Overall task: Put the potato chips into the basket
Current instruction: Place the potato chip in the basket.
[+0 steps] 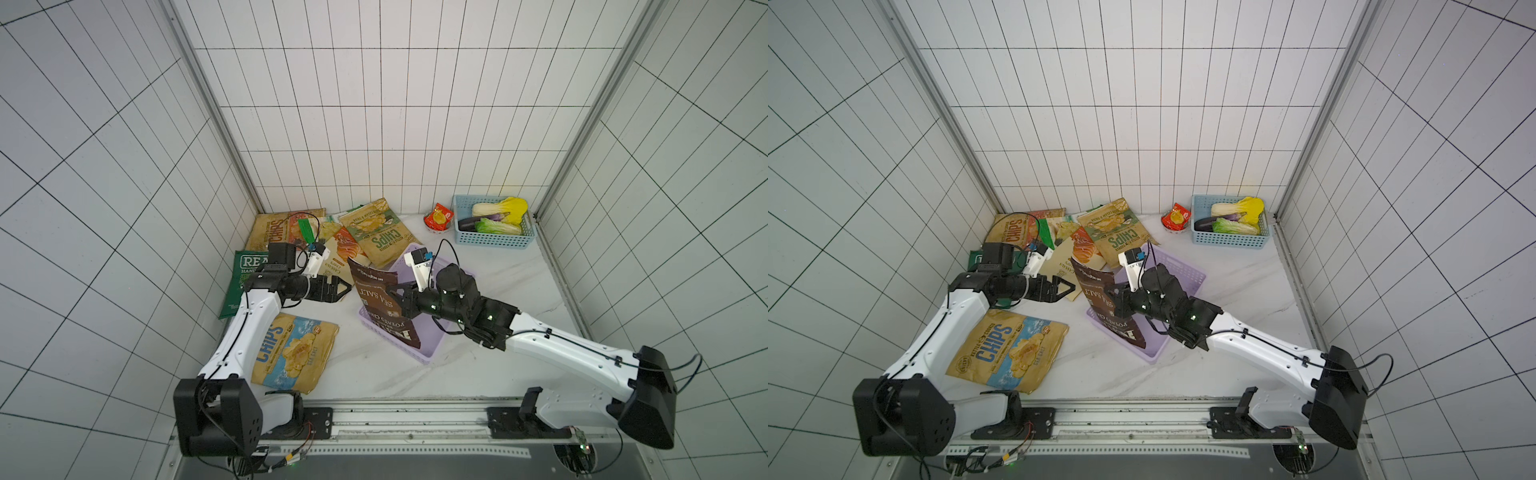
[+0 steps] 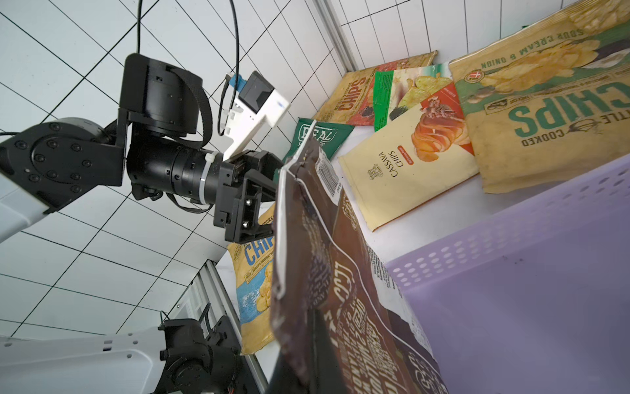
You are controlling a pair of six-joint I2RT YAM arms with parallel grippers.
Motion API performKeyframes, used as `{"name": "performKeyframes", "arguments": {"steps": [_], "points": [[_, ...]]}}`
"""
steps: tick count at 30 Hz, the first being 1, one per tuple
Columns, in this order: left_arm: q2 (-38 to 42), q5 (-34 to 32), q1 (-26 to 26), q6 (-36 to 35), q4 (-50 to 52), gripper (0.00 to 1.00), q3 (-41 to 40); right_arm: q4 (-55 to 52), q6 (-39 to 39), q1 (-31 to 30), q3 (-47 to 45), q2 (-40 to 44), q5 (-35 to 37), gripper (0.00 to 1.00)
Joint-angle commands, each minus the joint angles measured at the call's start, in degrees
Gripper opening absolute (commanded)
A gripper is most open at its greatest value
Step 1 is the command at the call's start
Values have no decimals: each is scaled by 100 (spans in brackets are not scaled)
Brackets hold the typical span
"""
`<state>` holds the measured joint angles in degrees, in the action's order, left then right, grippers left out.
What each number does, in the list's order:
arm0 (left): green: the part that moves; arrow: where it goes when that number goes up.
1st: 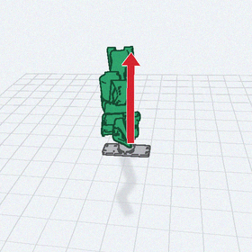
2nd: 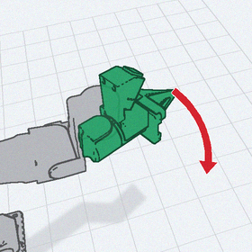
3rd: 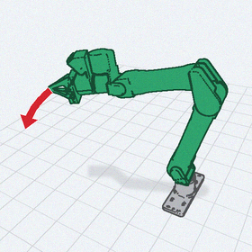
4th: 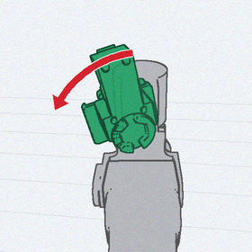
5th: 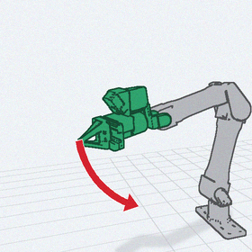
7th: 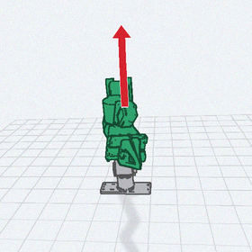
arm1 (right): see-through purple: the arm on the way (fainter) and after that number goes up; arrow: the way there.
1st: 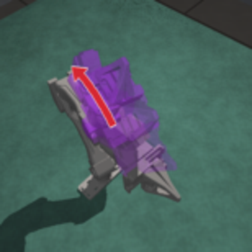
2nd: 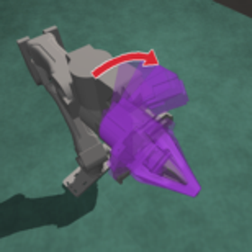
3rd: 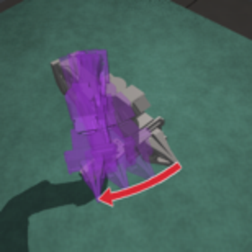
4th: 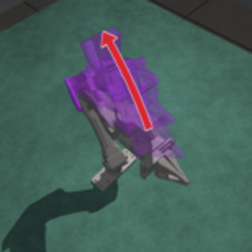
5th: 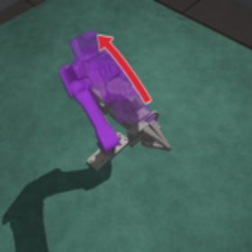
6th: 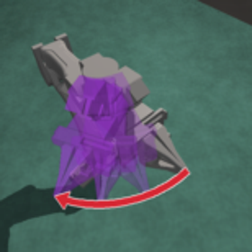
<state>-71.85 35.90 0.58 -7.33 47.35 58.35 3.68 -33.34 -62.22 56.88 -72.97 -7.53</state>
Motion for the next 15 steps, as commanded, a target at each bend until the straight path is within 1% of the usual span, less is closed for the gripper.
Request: {"name": "performKeyframes", "arguments": {"steps": [1, 4, 6, 11, 15], "points": [[71, 58, 13, -40, -148, 97, -34, 591, -144, -191, -147, 264, 69, 0], [87, 59, 13, -40, -148, 97, -34, 658, -266, -247, -257, 307, 95, 0], [108, 66, 15, -41, -147, 97, -34, 660, -349, -247, -377, 372, 235, 0], [104, 75, 12, -40, -147, 97, -37, 414, -405, -247, -770, 736, 955, 0], [75, 93, 17, -48, -156, 97, -34, 427, -453, -238, -1153, 991, 1346, 0]]}}
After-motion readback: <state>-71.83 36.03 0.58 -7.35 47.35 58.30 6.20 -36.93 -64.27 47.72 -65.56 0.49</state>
